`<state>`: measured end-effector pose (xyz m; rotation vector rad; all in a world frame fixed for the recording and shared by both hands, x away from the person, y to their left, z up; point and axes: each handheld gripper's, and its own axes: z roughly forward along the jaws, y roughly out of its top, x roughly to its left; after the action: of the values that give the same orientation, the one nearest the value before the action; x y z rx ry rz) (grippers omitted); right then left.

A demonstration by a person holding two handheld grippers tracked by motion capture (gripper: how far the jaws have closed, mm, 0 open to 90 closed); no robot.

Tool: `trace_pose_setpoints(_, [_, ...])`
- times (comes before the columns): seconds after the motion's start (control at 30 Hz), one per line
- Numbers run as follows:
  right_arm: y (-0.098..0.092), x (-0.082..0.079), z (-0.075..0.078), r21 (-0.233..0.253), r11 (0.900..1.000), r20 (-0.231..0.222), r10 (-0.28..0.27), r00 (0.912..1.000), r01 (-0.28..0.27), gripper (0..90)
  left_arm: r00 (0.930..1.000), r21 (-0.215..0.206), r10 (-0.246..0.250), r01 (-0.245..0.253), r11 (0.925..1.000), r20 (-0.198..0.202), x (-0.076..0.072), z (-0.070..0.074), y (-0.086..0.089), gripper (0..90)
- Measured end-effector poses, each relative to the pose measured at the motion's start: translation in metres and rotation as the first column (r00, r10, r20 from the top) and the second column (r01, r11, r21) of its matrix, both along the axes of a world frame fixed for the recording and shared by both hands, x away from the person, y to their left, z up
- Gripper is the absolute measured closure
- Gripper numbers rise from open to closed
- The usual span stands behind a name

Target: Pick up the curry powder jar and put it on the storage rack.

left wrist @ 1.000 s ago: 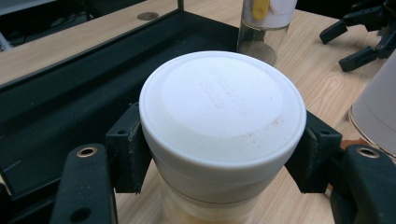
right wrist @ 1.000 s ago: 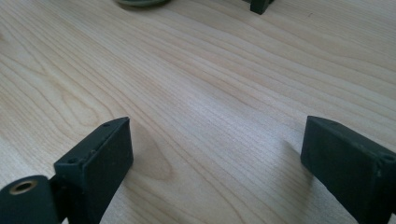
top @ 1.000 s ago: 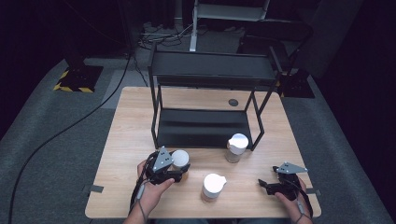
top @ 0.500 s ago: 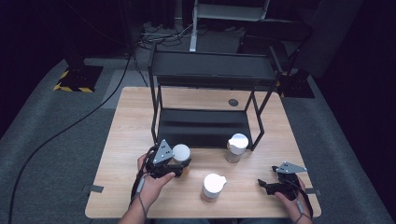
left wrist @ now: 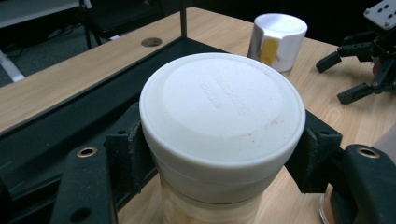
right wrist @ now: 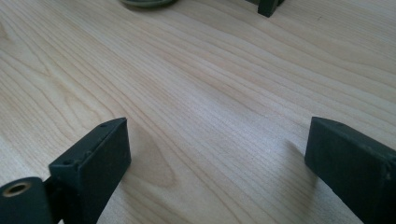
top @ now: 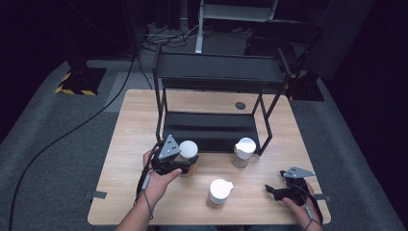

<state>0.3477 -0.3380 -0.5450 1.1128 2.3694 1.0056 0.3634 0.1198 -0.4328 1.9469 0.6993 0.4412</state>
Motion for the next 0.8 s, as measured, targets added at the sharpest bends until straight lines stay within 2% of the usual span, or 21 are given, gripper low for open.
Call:
trace_pose_setpoints(0.2, [0.0, 0.0, 0.0, 0.0, 1.0, 0.0, 0.0, 1.0, 0.0, 6.6, 1.0, -0.012, -0.001, 0.001, 0.9999, -0.006, 0.009, 0.007, -0.001, 33.1])
trace_pose_setpoints(0.5, [0.0, 0.0, 0.0, 0.0, 1.0, 0.0, 0.0, 1.0, 0.0, 6.6, 1.0, -0.007, 0.005, -0.005, 1.0, 0.007, 0.022, 0.015, -0.003, 33.1])
trace_pose_setpoints(0.6, [0.0, 0.0, 0.0, 0.0, 1.0, 0.0, 0.0, 1.0, 0.0, 6.6, 0.9999, -0.002, -0.006, 0.006, 1.0, 0.009, 0.026, 0.017, -0.003, 33.1])
trace_pose_setpoints(0.7, [0.0, 0.0, 0.0, 0.0, 1.0, 0.0, 0.0, 1.0, 0.0, 6.6, 1.0, -0.016, 0.003, -0.003, 0.9999, 0.0, 0.031, 0.017, -0.002, 33.1])
trace_pose_setpoints(0.8, [0.0, 0.0, 0.0, 0.0, 1.0, 0.0, 0.0, 1.0, 0.0, 6.6, 0.9999, -0.008, 0.015, -0.015, 0.9999, 0.004, 0.035, 0.018, -0.002, 33.1])
